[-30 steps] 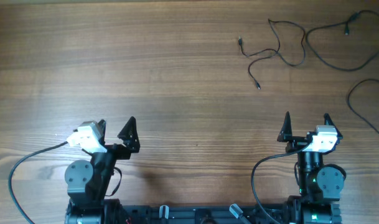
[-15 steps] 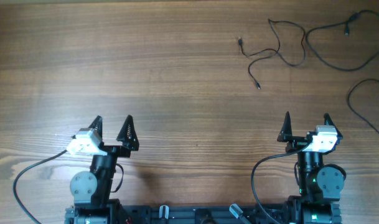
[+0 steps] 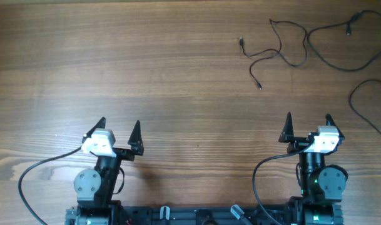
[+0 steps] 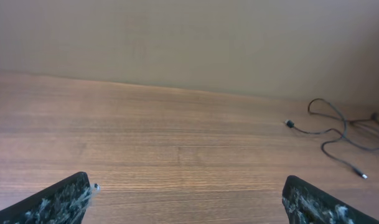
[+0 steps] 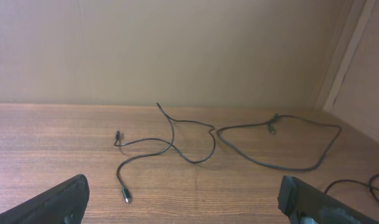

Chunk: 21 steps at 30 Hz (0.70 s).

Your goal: Untangle cables

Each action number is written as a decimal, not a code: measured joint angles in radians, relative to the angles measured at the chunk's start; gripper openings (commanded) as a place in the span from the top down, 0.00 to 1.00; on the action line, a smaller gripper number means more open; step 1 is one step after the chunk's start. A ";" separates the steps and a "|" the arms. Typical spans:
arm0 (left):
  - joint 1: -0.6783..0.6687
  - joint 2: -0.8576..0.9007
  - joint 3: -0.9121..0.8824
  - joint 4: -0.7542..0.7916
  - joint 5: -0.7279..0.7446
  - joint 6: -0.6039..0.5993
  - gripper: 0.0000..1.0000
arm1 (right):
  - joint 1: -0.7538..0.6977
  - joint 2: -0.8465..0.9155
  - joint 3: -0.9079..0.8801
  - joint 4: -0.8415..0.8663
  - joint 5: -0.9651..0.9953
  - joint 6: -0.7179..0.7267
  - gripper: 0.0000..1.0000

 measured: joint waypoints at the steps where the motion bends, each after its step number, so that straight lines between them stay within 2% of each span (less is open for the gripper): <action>1: 0.000 0.000 0.000 0.000 0.000 0.009 0.00 | 0.000 0.000 0.000 0.000 0.000 0.000 0.00; 5: 0.000 0.000 0.000 0.000 0.000 0.045 0.00 | 0.000 0.000 0.000 0.000 0.000 0.000 0.00; 21: 0.019 0.000 0.000 0.000 -0.002 0.035 0.00 | 0.000 0.000 0.000 0.000 0.000 0.000 0.00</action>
